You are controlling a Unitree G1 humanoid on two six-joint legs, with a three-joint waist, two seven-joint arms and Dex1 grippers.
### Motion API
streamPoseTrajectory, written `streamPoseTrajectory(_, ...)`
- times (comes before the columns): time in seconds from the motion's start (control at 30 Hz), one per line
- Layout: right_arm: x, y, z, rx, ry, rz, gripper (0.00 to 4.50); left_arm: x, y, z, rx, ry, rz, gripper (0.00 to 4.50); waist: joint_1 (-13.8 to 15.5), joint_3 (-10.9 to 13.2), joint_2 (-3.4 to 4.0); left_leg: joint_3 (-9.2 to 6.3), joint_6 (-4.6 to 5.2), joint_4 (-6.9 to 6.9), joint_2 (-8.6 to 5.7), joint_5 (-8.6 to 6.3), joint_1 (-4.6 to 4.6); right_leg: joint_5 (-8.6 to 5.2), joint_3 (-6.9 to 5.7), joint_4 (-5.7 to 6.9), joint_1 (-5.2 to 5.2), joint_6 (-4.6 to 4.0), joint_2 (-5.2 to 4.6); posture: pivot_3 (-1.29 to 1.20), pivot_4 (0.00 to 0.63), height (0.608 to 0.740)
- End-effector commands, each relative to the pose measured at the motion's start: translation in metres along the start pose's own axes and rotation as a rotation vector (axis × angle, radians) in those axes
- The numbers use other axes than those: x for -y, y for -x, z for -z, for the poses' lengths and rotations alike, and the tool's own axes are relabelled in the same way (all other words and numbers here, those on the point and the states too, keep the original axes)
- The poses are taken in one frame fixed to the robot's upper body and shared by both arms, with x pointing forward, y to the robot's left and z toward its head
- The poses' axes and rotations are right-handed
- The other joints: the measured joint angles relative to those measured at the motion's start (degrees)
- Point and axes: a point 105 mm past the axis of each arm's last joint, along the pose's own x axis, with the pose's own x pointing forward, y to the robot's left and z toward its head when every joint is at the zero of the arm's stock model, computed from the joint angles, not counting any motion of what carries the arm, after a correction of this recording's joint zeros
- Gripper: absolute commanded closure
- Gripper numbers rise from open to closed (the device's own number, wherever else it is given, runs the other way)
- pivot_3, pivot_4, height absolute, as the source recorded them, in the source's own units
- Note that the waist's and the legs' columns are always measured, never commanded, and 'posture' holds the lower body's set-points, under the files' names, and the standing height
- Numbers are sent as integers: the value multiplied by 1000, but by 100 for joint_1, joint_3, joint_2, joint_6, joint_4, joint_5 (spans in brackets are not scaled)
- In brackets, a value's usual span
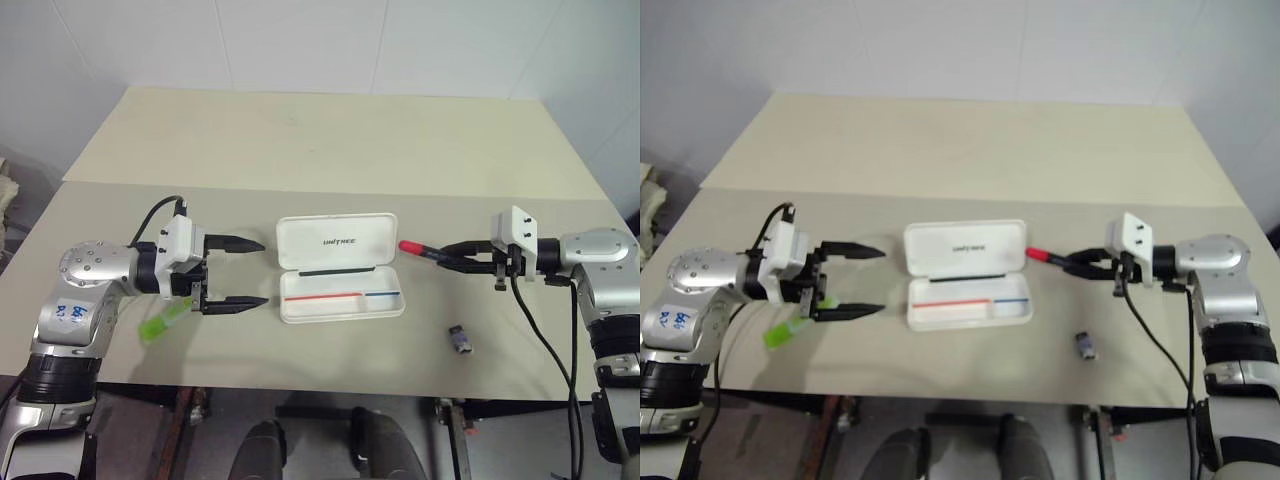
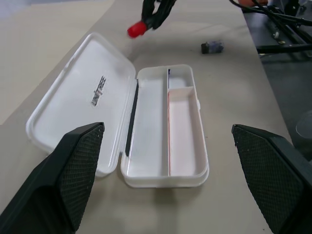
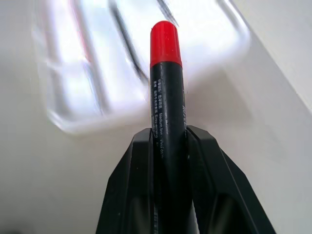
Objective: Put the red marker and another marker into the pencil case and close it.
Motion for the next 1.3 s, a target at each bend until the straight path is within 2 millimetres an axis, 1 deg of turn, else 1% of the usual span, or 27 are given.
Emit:
streamPoseTrajectory(0.03, -16, -7, -26, 47, 21, -114, 3906, 1, 7, -4, -9, -32, -24, 0, 8, 0, 0, 0, -1, -1, 4, -1, -1, -1, -2, -1, -2, -2, 4, 0, 150, 740)
streamPoseTrajectory(0.07, -18, -10, -30, 49, 29, -126, 3906, 2, 8, -3, -12, -28, -26, 0, 9, 0, 0, 0, -3, -2, 6, -3, -1, -3, -2, 0, -4, -5, 5, 0, 150, 740)
streamPoseTrajectory(0.13, -20, -26, -37, 57, 56, -138, 3906, 5, 10, 2, -33, -34, -35, 0, 8, 0, 0, 1, -3, -1, 7, -4, -1, -5, -3, -1, -4, -7, 6, 0, 150, 740)
streamPoseTrajectory(0.2, -21, -34, -41, 60, 65, -141, 3906, 5, 12, 5, -42, -38, -45, 0, 5, 0, 0, 5, -4, 0, 9, -6, -1, -7, -3, -4, -5, -12, 6, 0, 150, 740)
streamPoseTrajectory(0.37, -21, -76, -37, 27, 122, -164, 3906, 7, 18, 14, -62, -30, -96, 0, -28, 0, 0, 17, -3, 0, 13, -6, 0, -20, -1, -10, -10, -35, 5, 0, 150, 740)
streamPoseTrajectory(0.5, -16, -101, -36, 14, 194, -163, 3906, 11, 21, 19, -79, -27, -110, 0, -16, 1, 1, 19, -3, -2, 15, -6, -3, -15, 0, -1, -20, -26, 6, 0, 150, 740)
streamPoseTrajectory(0.63, -12, -121, -36, 5, 243, -166, 3906, 14, 20, 18, -75, -26, -120, 0, 4, 1, 1, 21, -2, -5, 15, -7, -7, -11, 0, 1, -24, -19, 6, 0, 150, 740)
streamPoseTrajectory(0.73, -11, -126, -36, 3, 263, -172, 3906, 15, 19, 18, -73, -26, -122, 0, 1, 1, 1, 22, -2, -6, 15, -10, -7, -10, 1, 2, -24, -16, 6, 0, 150, 740)
streamPoseTrajectory(0.77, -13, -127, -36, 7, 262, -198, 3906, 16, 19, 18, -72, -25, -123, 0, 4, 1, 1, 22, -1, -6, 15, -11, -7, -10, 0, 2, -24, -16, 6, 0, 150, 740)
streamPoseTrajectory(0.83, -13, -127, -34, -7, 270, -213, 3139, 16, 19, 17, -69, -23, -127, 0, 1, 1, 1, 22, 0, -7, 15, -12, -8, -10, 0, 2, -24, -16, 6, 0, 150, 740)
streamPoseTrajectory(0.87, -11, -127, -35, -3, 274, -201, 2859, 17, 20, 16, -68, -22, -129, 0, -6, 1, 1, 22, 0, -7, 15, -13, -8, -10, 1, 2, -24, -16, 6, 0, 150, 740)
streamPoseTrajectory(0.93, -11, -127, -36, 6, 279, -198, 2122, 17, 20, 16, -68, -19, -131, 0, -15, 1, 1, 23, -1, -7, 15, -13, -6, -9, 1, 3, -24, -16, 6, 0, 150, 740)
streamPoseTrajectory(0.97, -10, -127, -38, 15, 283, -192, 1825, 17, 20, 16, -68, -18, -131, 0, -17, 1, 1, 23, -1, -7, 15, -13, -5, -10, 1, 4, -24, -16, 7, 0, 150, 740)
streamPoseTrajectory(1.03, -10, -125, -45, 43, 275, -187, 980, 18, 20, 16, -68, -15, -133, 0, -18, 1, 1, 23, -1, -7, 17, -13, -4, -10, 1, 7, -24, -17, 8, 0, 150, 740)
streamPoseTrajectory(1.07, -9, -125, -48, 55, 271, -183, 702, 18, 20, 16, -68, -14, -133, 0, -18, 1, 2, 23, -1, -6, 17, -13, -4, -10, 1, 7, -24, -17, 8, 0, 150, 740)
streamPoseTrajectory(1.1, -8, -124, -53, 76, 259, -175, 279, 19, 19, 16, -67, -12, -133, 0, -21, 1, 1, 23, -1, -6, 17, -13, -4, -10, 1, 7, -24, -17, 8, 0, 150, 740)
streamPoseTrajectory(1.13, -9, -122, -59, 105, 235, -181, 45, 19, 19, 17, -66, -10, -134, 0, -24, 1, 1, 23, -1, -6, 17, -13, -4, -10, 1, 8, -24, -17, 8, 0, 150, 740)
streamPoseTrajectory(1.17, -11, -121, -63, 123, 217, -187, 45, 20, 19, 17, -65, -8, -136, 0, -27, 2, 2, 23, -1, -6, 17, -13, -4, -10, 2, 8, -25, -17, 8, 0, 150, 740)
streamPoseTrajectory(1.23, -19, -105, -79, 203, 159, -233, 45, 23, 25, 21, -82, 8, -149, 0, -19, 2, 3, 23, -1, -8, 18, -13, -4, -10, 3, 10, -27, -17, 8, 0, 150, 740)
streamPoseTrajectory(1.3, -27, -90, -87, 248, 127, -257, 45, 26, 34, 25, -96, 31, -177, 0, -10, 2, 4, 23, -4, -12, 21, -15, -7, -11, 3, 15, -31, -18, 9, 0, 150, 740)
